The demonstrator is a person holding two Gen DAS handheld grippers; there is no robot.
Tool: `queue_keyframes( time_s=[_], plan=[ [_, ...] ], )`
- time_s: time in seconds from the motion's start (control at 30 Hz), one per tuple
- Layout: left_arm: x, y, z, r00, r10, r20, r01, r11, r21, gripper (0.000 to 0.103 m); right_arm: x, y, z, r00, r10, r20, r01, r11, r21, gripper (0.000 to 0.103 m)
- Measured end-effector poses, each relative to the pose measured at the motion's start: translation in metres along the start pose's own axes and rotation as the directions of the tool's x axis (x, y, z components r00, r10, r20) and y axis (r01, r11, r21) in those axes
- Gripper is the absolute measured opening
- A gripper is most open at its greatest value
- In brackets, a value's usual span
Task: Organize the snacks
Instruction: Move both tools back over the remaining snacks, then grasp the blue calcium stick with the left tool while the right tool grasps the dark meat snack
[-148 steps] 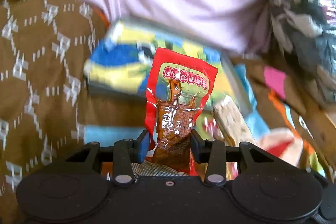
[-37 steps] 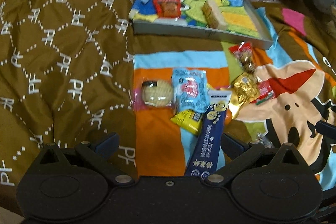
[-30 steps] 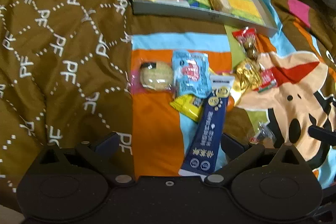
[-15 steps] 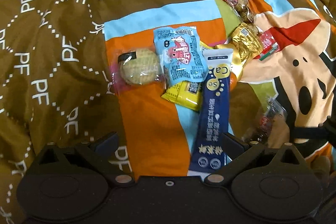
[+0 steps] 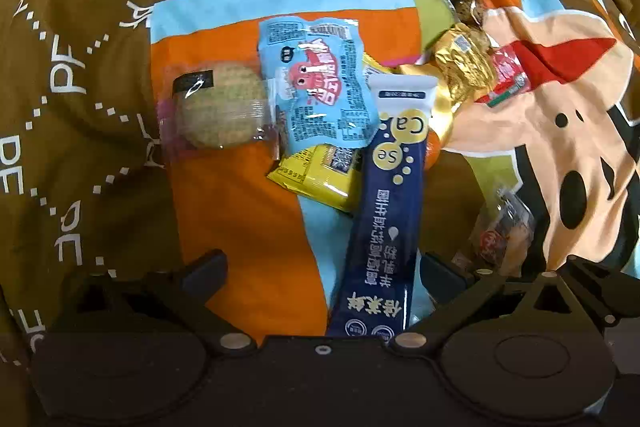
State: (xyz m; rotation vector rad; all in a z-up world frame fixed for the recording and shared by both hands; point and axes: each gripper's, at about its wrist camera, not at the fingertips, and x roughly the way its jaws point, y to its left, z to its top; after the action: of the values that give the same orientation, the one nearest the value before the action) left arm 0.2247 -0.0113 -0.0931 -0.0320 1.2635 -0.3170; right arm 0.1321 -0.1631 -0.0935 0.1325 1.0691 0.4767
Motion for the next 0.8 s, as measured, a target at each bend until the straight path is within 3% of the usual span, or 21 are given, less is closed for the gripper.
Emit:
queue_keyframes(
  time_s=[0.1, 0.33, 0.57, 0.7, 0.8],
  plan=[
    [-0.001, -0.001, 0.001, 1.0, 0.012, 0.005, -0.012, 1.0, 0.008, 0.102, -0.001, 0.01, -0.001, 0.995, -0.091, 0.044, 0.094, 0.993, -0.078, 0.084],
    [-0.003, 0.002, 0.0, 1.0, 0.016, 0.012, -0.016, 1.0, -0.002, 0.102, -0.007, 0.013, 0.0, 0.982, -0.154, 0.105, 0.165, 0.982, -0.097, 0.064],
    [-0.007, -0.001, -0.002, 0.999, 0.017, 0.036, -0.018, 1.0, 0.02, 0.096, -0.007, 0.022, -0.001, 0.926, -0.333, 0.18, 0.364, 0.912, -0.188, 0.059],
    [-0.007, -0.001, -0.002, 0.999, 0.007, 0.039, -0.008, 1.0, 0.026, 0.095, -0.009, 0.018, 0.0, 0.929, -0.33, 0.166, 0.355, 0.922, -0.156, 0.059],
    [-0.007, 0.0, -0.001, 0.999, 0.001, 0.038, -0.002, 1.0, 0.026, 0.095, -0.014, 0.007, 0.0, 0.958, -0.257, 0.129, 0.265, 0.963, -0.049, 0.064]
  ],
)
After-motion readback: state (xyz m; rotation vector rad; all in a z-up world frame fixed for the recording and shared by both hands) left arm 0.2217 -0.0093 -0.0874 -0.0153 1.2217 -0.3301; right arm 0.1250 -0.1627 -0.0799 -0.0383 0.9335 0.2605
